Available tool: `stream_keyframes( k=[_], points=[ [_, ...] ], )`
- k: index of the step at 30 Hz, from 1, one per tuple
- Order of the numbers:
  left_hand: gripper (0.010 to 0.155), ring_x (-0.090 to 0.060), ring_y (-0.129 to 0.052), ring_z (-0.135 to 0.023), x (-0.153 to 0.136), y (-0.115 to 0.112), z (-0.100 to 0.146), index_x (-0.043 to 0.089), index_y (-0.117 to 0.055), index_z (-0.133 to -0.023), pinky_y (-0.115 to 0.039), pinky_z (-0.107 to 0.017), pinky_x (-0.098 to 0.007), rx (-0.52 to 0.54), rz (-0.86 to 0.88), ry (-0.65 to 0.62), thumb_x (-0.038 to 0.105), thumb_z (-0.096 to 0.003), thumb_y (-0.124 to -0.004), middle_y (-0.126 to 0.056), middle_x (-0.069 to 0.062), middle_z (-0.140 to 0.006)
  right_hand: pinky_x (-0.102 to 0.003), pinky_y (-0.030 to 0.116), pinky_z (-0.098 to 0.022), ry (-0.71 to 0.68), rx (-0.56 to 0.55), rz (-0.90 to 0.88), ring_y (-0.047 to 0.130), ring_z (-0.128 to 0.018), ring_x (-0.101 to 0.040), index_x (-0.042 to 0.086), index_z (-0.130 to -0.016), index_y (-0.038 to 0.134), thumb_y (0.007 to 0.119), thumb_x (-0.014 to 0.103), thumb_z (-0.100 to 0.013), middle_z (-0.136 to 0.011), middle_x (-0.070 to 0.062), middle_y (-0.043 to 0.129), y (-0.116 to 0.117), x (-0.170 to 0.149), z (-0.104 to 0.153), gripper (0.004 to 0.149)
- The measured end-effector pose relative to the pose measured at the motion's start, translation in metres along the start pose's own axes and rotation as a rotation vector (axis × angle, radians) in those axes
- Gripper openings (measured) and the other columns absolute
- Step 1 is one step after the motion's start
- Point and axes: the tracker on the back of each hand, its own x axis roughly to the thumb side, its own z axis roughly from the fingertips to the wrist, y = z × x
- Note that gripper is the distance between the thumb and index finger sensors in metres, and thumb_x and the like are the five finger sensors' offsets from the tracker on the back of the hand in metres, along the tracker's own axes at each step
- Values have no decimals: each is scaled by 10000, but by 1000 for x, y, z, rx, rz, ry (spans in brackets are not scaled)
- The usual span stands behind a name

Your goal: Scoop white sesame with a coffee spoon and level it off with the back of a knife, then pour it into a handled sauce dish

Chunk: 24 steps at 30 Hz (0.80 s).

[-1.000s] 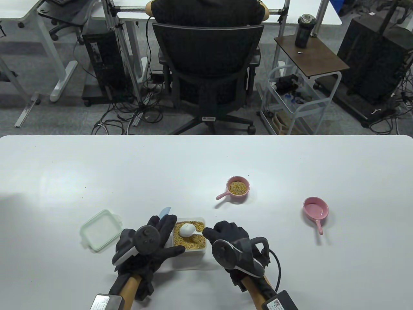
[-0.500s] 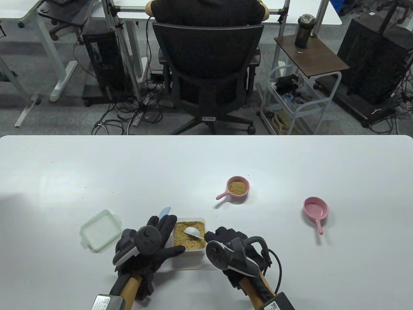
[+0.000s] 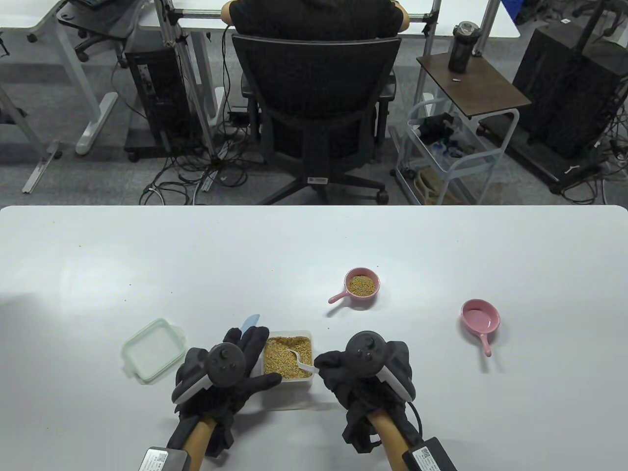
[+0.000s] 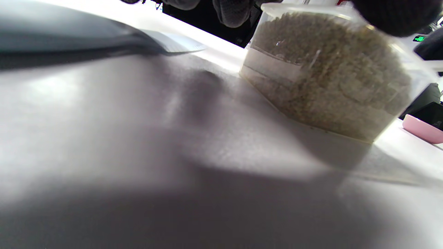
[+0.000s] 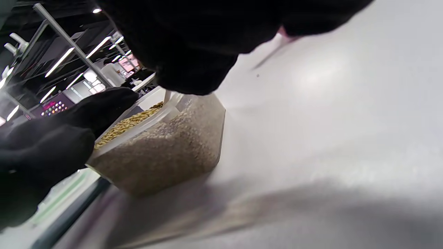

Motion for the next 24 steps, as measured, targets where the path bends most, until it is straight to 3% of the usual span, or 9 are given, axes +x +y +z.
stream_keyframes(
  k=[14,24],
  points=[
    [974,-417,-318,-1210,1,0,-1,341,-239,-1240,-378,-816,-646,-3,-1,2,766,-452,-622,-389,22,-1336,-346,834,-171,132,97,-277,918,-156,-85,114,-844,943,821,254,-538,-526,-69,1046,5,-21,-7,359],
    [974,-418,-317,-1209,1,0,-1,340,-235,-1240,-379,-815,-645,-5,2,3,766,-453,-621,-388,20,-1335,-347,833,-177,113,61,-349,917,-163,-87,124,-852,936,817,259,-540,-532,-65,1042,-5,-25,-1,360]
  ],
)
